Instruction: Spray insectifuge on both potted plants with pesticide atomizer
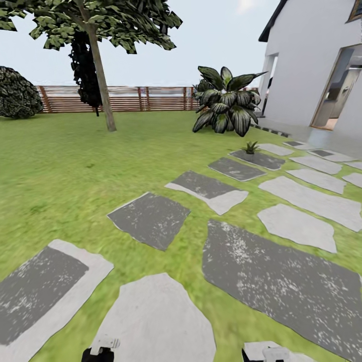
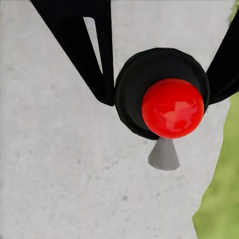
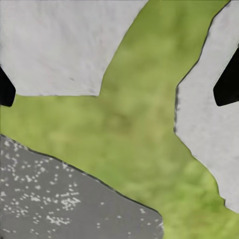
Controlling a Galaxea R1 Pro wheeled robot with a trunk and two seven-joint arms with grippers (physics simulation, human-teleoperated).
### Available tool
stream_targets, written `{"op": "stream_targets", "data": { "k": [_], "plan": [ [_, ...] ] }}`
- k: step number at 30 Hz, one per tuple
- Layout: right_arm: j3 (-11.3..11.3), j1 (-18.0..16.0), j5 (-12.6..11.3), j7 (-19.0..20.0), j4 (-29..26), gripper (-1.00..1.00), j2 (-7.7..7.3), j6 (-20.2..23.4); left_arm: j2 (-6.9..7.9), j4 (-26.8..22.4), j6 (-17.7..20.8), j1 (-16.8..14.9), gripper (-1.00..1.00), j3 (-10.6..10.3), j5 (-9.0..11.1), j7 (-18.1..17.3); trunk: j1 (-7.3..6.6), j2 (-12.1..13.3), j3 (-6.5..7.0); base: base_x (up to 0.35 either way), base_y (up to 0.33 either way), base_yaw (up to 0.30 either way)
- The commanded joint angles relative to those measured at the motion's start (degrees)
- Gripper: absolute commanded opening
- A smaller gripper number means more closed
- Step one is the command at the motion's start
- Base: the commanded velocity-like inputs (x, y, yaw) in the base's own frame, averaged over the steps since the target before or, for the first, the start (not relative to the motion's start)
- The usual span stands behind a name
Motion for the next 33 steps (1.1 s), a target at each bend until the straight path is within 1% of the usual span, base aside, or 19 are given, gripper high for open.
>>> {"op": "stream_targets", "data": {
  "k": [1,33],
  "plan": [
    [0.1,0.0,-0.6,0.5,0.1,1.0,-0.01,-0.2,0.0,0.0,-0.2,0.0,-1.0,0.5,-0.6,-0.2,0.02,0.0,-0.05,0.338,0.0,0.0],
    [0.1,0.0,-0.6,0.5,0.1,1.0,-0.01,-0.2,0.0,0.0,-0.2,0.0,-1.0,0.5,-0.6,-0.2,0.02,0.0,-0.05,0.338,0.0,0.0]
  ]
}}
